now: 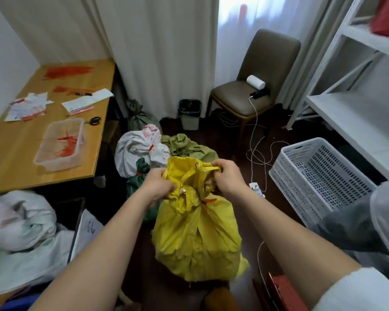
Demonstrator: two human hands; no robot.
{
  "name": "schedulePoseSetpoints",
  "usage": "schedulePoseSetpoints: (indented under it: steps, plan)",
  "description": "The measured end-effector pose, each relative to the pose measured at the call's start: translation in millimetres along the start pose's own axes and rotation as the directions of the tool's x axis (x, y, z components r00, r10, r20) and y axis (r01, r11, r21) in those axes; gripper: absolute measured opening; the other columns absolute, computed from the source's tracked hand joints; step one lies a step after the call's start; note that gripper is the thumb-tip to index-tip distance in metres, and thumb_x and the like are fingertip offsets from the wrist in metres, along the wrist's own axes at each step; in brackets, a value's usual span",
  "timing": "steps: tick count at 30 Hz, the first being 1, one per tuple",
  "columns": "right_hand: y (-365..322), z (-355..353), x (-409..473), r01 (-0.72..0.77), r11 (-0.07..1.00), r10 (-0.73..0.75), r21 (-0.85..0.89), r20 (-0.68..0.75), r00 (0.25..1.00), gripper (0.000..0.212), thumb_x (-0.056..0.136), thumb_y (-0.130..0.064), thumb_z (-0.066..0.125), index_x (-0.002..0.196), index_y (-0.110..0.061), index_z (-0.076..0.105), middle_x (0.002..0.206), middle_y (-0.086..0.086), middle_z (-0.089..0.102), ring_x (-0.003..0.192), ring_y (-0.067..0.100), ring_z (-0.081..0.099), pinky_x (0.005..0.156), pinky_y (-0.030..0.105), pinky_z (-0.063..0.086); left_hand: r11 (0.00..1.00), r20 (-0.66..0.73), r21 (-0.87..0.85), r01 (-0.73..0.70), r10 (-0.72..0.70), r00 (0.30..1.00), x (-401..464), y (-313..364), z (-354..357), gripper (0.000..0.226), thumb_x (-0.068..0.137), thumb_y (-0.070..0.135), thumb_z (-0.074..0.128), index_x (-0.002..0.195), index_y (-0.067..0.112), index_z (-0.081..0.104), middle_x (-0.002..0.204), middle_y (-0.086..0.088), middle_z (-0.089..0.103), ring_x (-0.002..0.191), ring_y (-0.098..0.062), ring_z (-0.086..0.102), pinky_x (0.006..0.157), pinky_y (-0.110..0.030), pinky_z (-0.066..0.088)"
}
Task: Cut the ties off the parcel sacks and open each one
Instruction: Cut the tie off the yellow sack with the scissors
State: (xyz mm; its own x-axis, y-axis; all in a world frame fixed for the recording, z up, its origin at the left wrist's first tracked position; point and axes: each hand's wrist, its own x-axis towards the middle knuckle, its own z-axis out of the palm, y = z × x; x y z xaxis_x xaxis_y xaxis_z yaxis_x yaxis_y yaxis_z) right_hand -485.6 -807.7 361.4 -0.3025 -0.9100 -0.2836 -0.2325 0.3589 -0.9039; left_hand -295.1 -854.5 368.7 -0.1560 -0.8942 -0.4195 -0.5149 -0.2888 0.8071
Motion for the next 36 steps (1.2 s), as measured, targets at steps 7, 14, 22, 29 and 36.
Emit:
schedulePoseSetpoints:
  steps: [7,14,22,29,36]
  plan:
    - [-44.2,-68.0,139.3,0.096,0.991,-0.105,-0.089,-0.111,0.988,0.038,0.092,0.004,0.038,0.102,-0.020,0.065,0.085,0.003,0.066,0.053,0.006,0.066,0.047,0.020,0.052,0.949,-0.016,-0.311,0.042,-0.049,0.999,141.3,98.0,19.8,0.021,0.080,-0.010,0.064,0.091,0.007,0.067,0.094,-0.020,0.071,0.082,-0.036,0.070,0.065,-0.045,0.060]
    - [-117.1,-101.8,279.5,0.225,0.959,-0.255,-0.174,-0.176,0.951,0.036,0.092,0.002,0.042,0.112,-0.015,0.068,0.101,0.001,0.064,0.091,0.020,0.064,0.079,0.037,0.057,0.895,-0.044,-0.445,-0.039,0.022,0.999,264.3,195.9,7.5,0.021,0.075,-0.010,0.068,0.085,0.009,0.070,0.081,-0.011,0.072,0.069,-0.027,0.071,0.058,-0.037,0.057]
    - [-191.0,-134.6,442.5,0.262,0.942,-0.304,-0.212,-0.203,0.931,0.038,0.093,0.001,0.040,0.112,-0.017,0.068,0.097,-0.004,0.063,0.095,0.019,0.061,0.083,0.039,0.056,0.846,-0.071,-0.522,-0.112,0.087,0.994,409.1,305.9,-3.4,0.026,0.077,-0.016,0.063,0.088,0.008,0.064,0.084,-0.012,0.068,0.067,-0.024,0.068,0.063,-0.043,0.061]
    - [-214.0,-161.1,574.4,0.244,0.958,-0.269,-0.150,-0.173,0.948,0.038,0.094,-0.001,0.041,0.113,-0.017,0.069,0.105,0.001,0.068,0.098,0.020,0.063,0.085,0.039,0.056,0.793,-0.046,-0.608,-0.034,0.008,0.999,518.1,366.9,-1.0,0.032,0.080,-0.013,0.065,0.105,0.006,0.062,0.092,-0.013,0.069,0.066,-0.022,0.071,0.053,-0.034,0.058]
    - [-218.2,-163.8,701.6,0.216,0.974,-0.211,-0.064,0.075,0.975,0.037,0.091,0.006,0.046,0.098,-0.023,0.068,0.088,-0.001,0.070,0.052,0.006,0.062,0.057,0.027,0.058,0.665,-0.148,-0.747,0.009,-0.180,0.972,610.5,371.4,2.1,0.025,0.080,-0.012,0.065,0.095,0.008,0.064,0.087,-0.012,0.070,0.062,-0.020,0.071,0.049,-0.030,0.056]
